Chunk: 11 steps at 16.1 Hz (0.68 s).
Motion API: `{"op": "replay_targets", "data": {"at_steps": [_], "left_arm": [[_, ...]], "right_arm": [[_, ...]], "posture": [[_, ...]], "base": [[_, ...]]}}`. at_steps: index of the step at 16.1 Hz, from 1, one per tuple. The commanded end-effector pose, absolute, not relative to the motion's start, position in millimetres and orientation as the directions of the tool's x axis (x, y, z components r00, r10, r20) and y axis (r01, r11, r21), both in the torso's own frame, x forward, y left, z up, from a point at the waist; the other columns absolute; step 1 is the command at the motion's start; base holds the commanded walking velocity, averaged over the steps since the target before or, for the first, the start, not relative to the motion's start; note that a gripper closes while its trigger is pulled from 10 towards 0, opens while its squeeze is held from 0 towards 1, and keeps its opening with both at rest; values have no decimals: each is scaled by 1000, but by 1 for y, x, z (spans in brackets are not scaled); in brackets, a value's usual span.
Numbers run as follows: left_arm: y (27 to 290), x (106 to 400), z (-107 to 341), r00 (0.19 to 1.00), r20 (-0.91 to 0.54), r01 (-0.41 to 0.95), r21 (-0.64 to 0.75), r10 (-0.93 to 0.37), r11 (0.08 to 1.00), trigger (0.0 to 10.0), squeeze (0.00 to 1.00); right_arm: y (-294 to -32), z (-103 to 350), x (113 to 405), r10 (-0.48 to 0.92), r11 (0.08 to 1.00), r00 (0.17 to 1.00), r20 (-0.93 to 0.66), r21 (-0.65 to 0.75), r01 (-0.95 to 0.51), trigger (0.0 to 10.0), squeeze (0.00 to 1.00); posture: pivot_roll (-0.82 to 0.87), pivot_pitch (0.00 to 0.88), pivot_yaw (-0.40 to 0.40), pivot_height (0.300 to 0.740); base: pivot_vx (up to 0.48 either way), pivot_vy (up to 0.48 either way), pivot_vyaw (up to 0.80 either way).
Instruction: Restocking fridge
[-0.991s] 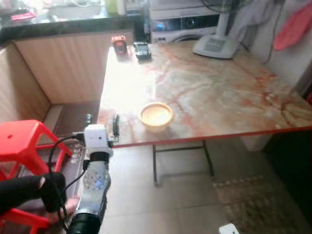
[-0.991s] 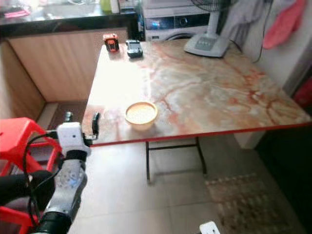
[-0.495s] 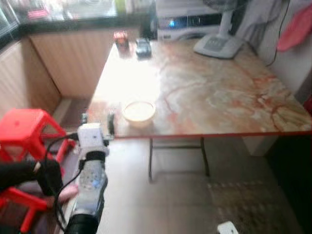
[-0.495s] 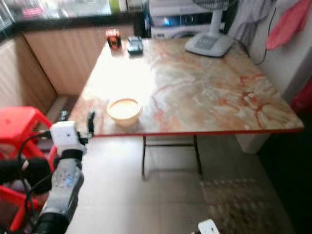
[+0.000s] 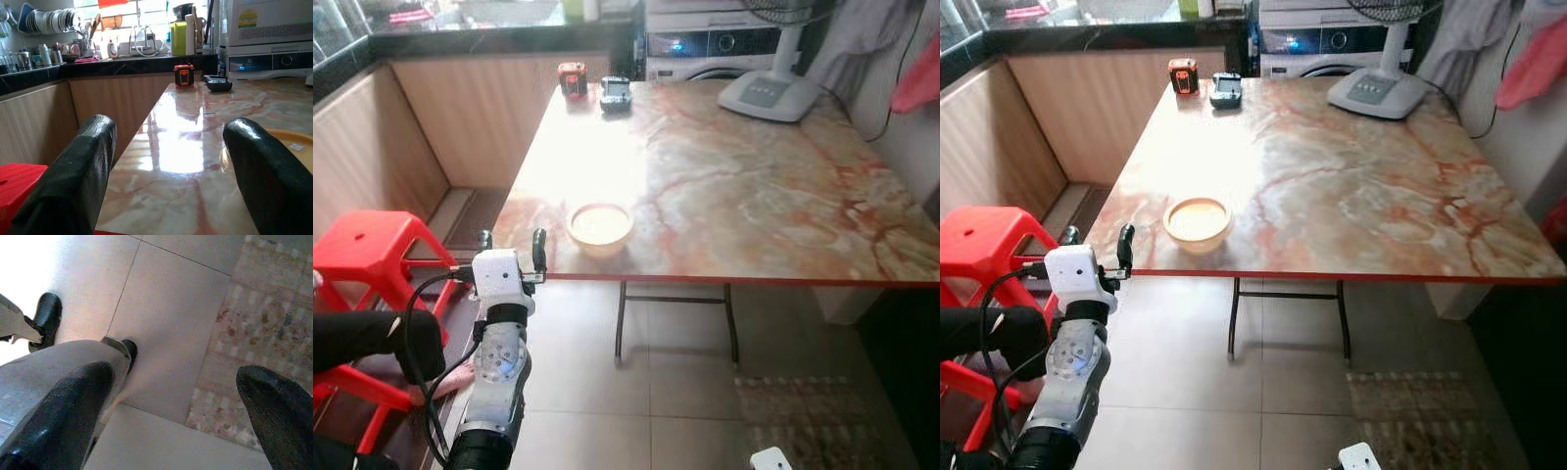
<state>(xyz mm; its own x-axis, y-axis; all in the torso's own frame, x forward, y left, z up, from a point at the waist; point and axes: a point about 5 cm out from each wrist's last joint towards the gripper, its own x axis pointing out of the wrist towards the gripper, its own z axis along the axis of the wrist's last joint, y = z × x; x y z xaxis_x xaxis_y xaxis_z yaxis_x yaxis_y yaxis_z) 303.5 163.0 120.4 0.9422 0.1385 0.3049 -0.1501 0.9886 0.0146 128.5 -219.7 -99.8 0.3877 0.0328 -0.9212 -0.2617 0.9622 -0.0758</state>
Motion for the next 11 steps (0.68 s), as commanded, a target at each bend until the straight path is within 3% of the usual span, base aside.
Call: {"op": "replay_targets", "data": {"at_steps": [1, 8, 11], "left_arm": [[164, 304, 125, 939, 312, -150, 1, 142, 989, 10000, 0], [163, 305, 125, 942, 308, -140, -4, 135, 990, 10000, 0], [163, 306, 125, 943, 307, -136, -6, 131, 991, 10000, 0]], "right_arm": [[-218, -100, 128, 39, 963, 389, -921, -69, -261, 10000, 0], [-217, -100, 128, 42, 964, 387, -921, -65, -260, 10000, 0], [-217, -100, 128, 43, 963, 386, -921, -64, -261, 10000, 0]], "posture": [[-70, 0, 38, 740], [-72, 0, 42, 740], [-71, 0, 40, 740]], "base": [[0, 0, 0], [0, 0, 0], [244, 0, 0]]}}
